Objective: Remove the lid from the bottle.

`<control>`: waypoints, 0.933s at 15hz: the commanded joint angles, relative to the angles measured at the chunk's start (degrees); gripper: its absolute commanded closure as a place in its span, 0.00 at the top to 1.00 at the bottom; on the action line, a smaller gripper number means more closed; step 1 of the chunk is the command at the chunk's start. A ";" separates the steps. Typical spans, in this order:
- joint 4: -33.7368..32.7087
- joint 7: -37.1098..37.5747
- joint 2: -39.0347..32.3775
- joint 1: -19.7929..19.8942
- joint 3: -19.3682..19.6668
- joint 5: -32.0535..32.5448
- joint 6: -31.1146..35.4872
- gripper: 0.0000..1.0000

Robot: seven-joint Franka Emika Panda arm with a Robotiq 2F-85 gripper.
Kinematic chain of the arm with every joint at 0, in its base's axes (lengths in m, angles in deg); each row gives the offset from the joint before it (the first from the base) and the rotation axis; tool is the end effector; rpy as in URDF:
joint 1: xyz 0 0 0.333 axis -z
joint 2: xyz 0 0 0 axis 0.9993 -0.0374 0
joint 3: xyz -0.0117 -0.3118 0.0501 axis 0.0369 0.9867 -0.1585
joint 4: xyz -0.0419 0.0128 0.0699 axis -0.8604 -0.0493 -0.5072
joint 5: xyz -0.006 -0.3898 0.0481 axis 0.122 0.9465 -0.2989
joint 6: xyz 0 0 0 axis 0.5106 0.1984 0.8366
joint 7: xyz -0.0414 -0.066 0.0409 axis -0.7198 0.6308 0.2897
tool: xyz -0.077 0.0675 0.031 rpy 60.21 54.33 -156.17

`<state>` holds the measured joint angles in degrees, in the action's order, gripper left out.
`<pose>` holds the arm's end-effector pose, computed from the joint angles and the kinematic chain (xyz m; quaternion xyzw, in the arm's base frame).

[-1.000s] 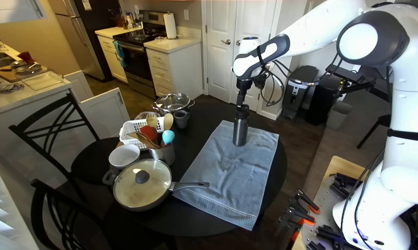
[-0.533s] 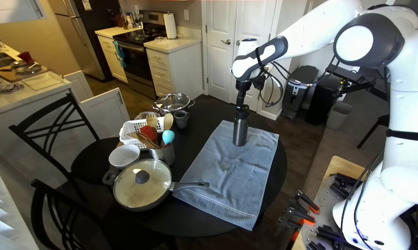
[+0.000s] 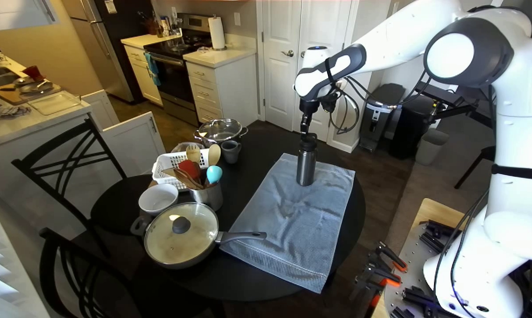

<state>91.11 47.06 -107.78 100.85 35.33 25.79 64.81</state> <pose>0.6342 -0.1925 0.3050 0.9829 0.1830 0.0195 0.0045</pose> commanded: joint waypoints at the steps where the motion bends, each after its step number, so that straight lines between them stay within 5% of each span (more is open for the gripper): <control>1: -1.18 -0.64 0.26 1.30 -0.78 1.10 -2.10 0.07; 9: -2.32 -0.76 1.22 1.19 -0.99 1.40 -4.23 0.09; 14: -9.17 -1.37 4.75 0.51 -0.03 5.58 -9.39 0.09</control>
<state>85.07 46.97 -106.32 101.19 35.26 28.55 59.59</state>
